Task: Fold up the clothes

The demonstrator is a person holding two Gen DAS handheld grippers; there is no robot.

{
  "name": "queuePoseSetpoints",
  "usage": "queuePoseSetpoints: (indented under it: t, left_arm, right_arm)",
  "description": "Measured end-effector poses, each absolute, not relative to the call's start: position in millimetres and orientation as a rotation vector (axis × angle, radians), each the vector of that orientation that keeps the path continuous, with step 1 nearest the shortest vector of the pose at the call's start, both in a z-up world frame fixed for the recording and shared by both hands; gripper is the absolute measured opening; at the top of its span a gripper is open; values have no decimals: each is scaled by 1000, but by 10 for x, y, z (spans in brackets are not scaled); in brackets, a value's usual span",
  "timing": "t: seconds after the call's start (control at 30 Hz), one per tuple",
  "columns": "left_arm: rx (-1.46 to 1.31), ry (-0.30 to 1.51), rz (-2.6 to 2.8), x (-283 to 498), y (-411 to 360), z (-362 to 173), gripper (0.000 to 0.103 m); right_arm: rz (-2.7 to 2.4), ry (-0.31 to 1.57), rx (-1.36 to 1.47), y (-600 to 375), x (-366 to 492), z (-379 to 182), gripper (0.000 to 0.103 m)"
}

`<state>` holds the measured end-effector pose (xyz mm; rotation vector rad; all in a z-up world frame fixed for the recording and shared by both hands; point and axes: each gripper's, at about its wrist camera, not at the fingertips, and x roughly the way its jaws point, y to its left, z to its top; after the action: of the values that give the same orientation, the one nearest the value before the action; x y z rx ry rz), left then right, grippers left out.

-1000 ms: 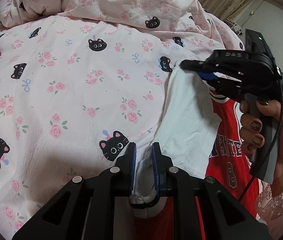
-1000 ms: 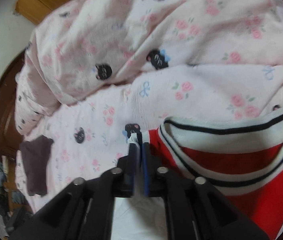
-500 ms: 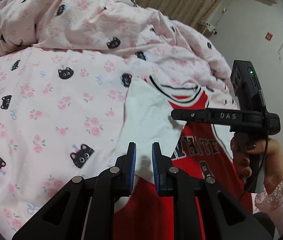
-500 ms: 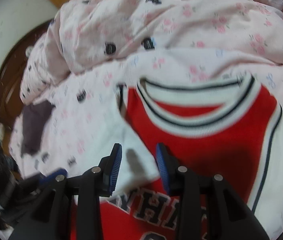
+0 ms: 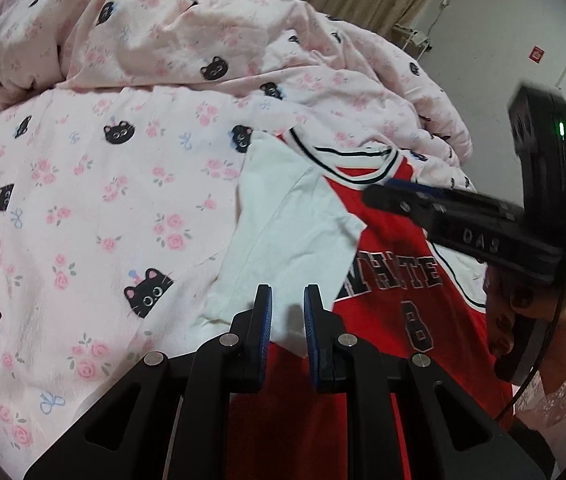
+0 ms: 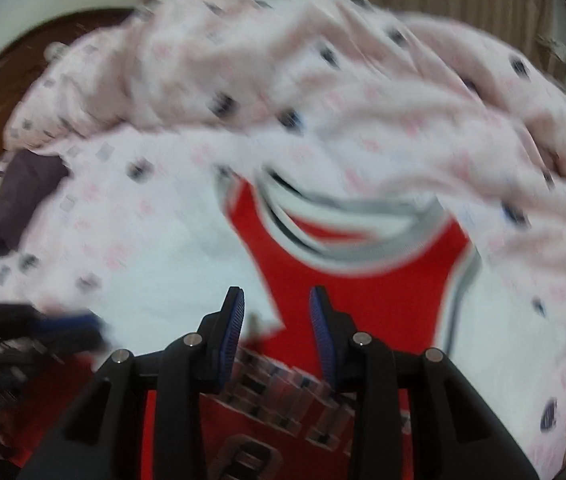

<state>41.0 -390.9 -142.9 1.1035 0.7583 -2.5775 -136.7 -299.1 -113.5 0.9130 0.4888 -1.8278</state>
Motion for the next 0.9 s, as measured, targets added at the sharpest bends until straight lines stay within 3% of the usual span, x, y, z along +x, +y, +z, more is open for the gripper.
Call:
queuePoseSetpoints:
  t: [0.13,0.4,0.47,0.67,0.9]
  left_arm:
    - [1182,743,-2570,350,-3848,-1509,14]
    - [1218,763,-2552,331,-3847,-1596,14]
    - [1220,767,-2552,334,-3850,-1595,14]
    - [1196,779,-2556,385,-3861,-1542,14]
    - [1078,578,-2634,432,-3682,-1333,14]
  right_arm:
    - [-1680,483,897,-3429,-1190,-1067,35]
    - [-1654,531,1050,-3782,-1398,-1499,34]
    - [-1652,470,1084,-3735,-1528,-1516,32]
    - [-1755,278,1029,-3209,-1734,-1118,45]
    - [-1965,12,1035,-1943,-2151,-841,48]
